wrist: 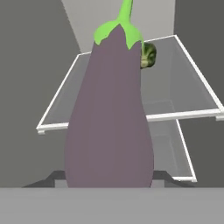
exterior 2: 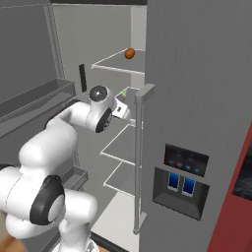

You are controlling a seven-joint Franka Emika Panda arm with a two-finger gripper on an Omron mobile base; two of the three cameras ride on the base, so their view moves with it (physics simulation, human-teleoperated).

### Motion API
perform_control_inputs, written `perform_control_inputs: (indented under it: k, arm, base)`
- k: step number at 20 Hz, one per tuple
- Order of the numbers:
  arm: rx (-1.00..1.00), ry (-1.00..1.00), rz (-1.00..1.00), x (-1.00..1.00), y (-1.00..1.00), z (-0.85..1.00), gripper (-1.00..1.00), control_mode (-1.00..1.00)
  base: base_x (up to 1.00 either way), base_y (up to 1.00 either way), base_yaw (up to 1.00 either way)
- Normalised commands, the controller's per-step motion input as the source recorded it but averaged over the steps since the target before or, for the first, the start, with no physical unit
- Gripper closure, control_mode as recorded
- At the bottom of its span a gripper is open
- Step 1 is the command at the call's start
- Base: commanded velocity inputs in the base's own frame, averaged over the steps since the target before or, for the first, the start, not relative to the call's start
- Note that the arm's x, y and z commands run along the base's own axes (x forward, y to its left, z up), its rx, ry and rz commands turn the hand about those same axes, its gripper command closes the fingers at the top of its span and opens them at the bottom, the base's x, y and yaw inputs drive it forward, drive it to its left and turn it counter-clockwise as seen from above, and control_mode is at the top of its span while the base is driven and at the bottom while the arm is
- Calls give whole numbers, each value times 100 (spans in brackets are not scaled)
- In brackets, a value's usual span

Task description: Place the eggplant in the correct fridge rack based on whether it is a fruit or vegetable. Finally, close the fridge door.

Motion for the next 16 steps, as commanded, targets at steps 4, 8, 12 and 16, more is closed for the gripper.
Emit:
perform_control_inputs:
  k: [4, 8, 12, 16]
  arm:
    - [0, 2, 0, 51, -4, -12, 100, -100]
    - [-1, 0, 0, 53, -12, -12, 100, -100]
    - [-2, 0, 0, 51, -20, -23, 100, -100]
    - [-3, 0, 0, 46, -17, -28, 100, -100]
  base:
    - [0, 0, 0]
    - [0, 0, 0]
    - [0, 0, 0]
    - [0, 0, 0]
